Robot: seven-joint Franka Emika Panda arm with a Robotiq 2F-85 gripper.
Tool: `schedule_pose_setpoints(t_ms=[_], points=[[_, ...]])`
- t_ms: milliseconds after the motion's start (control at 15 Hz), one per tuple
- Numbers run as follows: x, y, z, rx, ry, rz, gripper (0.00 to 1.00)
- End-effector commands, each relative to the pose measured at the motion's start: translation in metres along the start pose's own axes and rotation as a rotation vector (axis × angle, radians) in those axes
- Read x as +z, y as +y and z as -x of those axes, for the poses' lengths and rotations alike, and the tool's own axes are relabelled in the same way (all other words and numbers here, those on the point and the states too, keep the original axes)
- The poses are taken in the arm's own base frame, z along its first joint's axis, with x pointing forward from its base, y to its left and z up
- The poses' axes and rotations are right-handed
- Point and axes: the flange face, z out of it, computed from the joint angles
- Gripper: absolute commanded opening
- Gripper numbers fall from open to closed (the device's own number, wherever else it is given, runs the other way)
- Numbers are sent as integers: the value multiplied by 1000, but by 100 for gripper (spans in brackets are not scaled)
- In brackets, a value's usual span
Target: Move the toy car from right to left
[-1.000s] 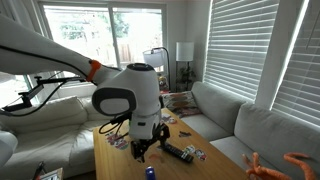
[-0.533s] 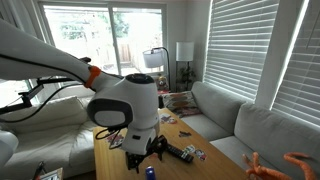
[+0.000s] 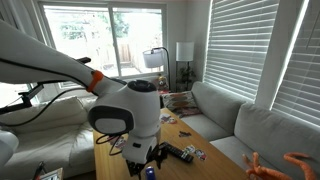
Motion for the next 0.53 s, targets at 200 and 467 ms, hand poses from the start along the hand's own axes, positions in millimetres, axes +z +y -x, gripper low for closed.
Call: schedule_pose_setpoints(t_ms=[200,467], points=[[12,-7,-10,21,14,-28,27],[11,-11,-11,4,18,-36,10]])
